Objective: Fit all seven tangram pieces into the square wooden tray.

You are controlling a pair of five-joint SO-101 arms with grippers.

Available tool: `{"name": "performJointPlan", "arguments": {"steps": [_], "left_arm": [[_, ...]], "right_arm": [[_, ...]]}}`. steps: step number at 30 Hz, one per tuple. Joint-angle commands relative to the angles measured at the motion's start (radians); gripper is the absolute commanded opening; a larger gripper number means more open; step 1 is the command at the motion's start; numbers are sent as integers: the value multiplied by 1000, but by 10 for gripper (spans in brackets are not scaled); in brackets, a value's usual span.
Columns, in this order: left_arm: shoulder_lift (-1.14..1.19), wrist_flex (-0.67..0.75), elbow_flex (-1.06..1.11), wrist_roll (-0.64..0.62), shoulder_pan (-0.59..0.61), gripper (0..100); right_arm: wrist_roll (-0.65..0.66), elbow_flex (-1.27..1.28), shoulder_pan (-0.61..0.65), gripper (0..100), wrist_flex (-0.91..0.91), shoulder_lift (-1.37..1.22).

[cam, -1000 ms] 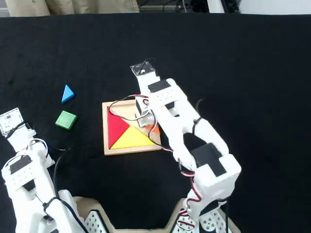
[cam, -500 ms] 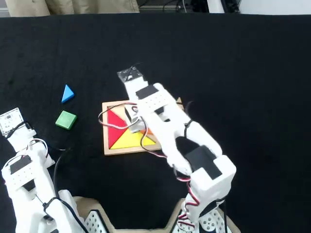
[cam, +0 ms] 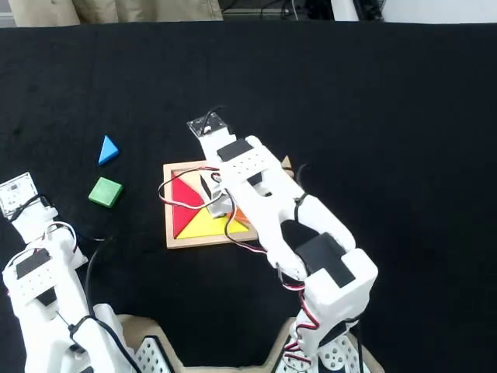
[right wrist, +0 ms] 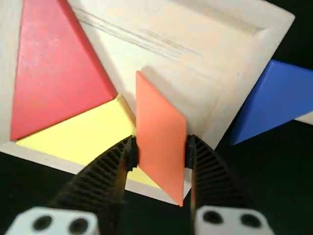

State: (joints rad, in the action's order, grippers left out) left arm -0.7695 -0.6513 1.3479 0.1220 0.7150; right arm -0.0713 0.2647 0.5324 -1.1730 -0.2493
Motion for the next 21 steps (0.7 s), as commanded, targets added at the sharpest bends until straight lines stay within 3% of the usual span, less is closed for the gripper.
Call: {"name": "performJointPlan", "arguments": {"steps": [1,21], "left_arm": [[-18,17,-10,12,-13,30],[-18,17,-8,12,-13,30]], "right_arm": [[26,-5,-34,155,-9,24],[29,-90,-43,176,25,25]]}}
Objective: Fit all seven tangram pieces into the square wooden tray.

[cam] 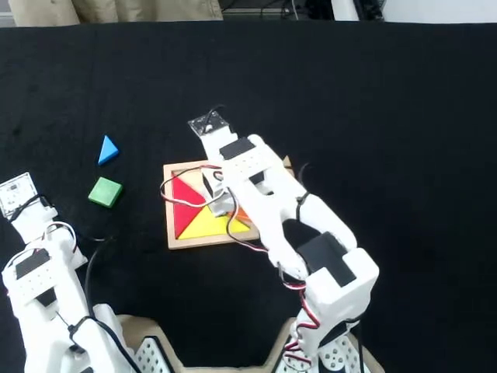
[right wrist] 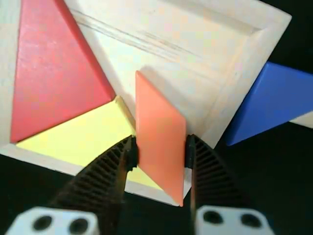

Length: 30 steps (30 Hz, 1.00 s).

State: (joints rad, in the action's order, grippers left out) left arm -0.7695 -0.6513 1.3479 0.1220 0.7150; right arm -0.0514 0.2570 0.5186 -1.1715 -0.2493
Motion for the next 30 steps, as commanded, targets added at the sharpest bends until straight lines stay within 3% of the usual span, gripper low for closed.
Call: {"name": "performJointPlan", "arguments": {"steps": [1,5,8,12,15,18,22,30], "left_arm": [[-18,17,-8,12,-13,30],[-18,17,-8,12,-12,30],[-18,17,-8,12,-12,30],[-18,17,-8,12,-13,30],[-18,17,-8,12,-13,30],[-18,17,-7,12,-13,30],[-18,17,-7,12,-12,30],[-18,17,-7,12,-13,30]], "right_arm": [[9,-91,-29,200,18,25],[8,-104,-29,280,15,25],[8,-99,-29,276,11,25],[20,-136,-26,196,-21,25],[69,-189,-26,8,-6,21],[114,-251,-28,65,17,13],[157,-289,-25,10,51,-36],[163,-440,-48,11,20,-251]]}}
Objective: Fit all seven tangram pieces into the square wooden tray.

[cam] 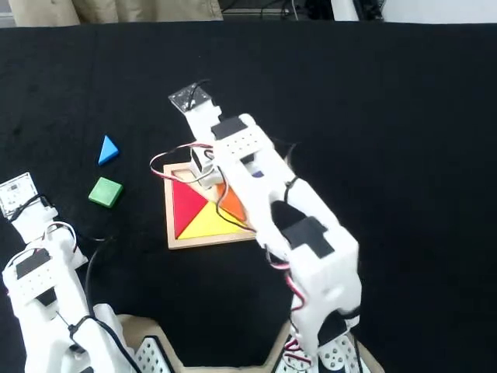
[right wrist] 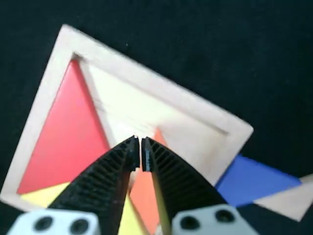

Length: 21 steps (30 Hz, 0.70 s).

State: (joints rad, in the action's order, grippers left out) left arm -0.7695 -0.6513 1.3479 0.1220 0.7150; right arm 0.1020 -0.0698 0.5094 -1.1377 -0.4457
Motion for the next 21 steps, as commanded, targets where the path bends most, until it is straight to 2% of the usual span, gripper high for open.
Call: {"name": "performJointPlan", "arguments": {"steps": [1,6,10,21], "left_arm": [[-18,17,-7,12,-13,30],[-18,17,-7,12,-13,30],[-18,17,-7,12,-13,30],[-18,17,-8,12,-10,30]], "right_arm": [[9,-134,-40,11,-31,-73],[11,-194,-83,11,-160,-110],[12,-160,-104,11,-187,-116],[68,-128,-51,11,-313,-77]]}}
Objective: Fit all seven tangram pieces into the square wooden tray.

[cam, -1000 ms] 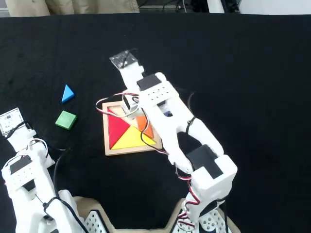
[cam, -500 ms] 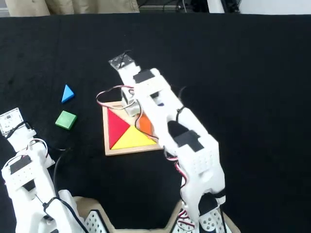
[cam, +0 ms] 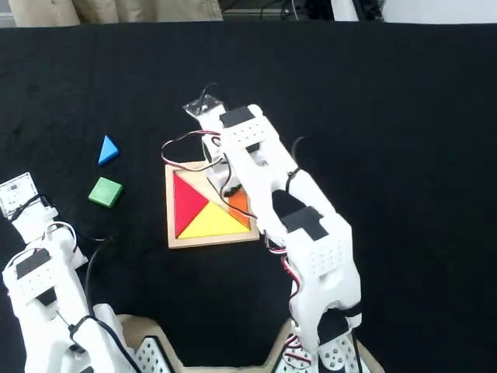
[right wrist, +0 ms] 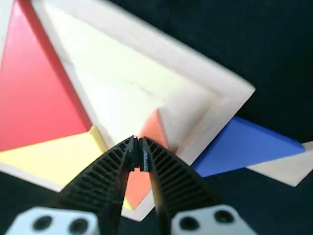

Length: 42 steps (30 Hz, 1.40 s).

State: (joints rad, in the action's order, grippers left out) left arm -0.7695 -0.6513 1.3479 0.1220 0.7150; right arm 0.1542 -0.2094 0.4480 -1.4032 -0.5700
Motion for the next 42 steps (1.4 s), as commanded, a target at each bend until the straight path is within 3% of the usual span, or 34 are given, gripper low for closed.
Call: {"name": "performJointPlan", "arguments": {"steps": [1,6,11,17,23,32,42], "left_arm": [[-18,17,-8,12,-10,30],[-18,17,-8,12,-12,30],[-18,17,-12,12,-12,30],[-18,17,-19,12,-7,30],[-18,-8,-79,6,-33,30],[-5,-500,-535,57,-242,76],[-5,-551,-779,210,-288,134]], "right_arm": [[21,18,8,11,-57,61],[21,51,5,11,-66,193],[14,108,-123,11,-35,404],[-20,414,-281,11,253,535],[-66,648,-311,11,565,552],[-66,691,-338,11,664,547],[-66,704,-345,11,683,545]]}}
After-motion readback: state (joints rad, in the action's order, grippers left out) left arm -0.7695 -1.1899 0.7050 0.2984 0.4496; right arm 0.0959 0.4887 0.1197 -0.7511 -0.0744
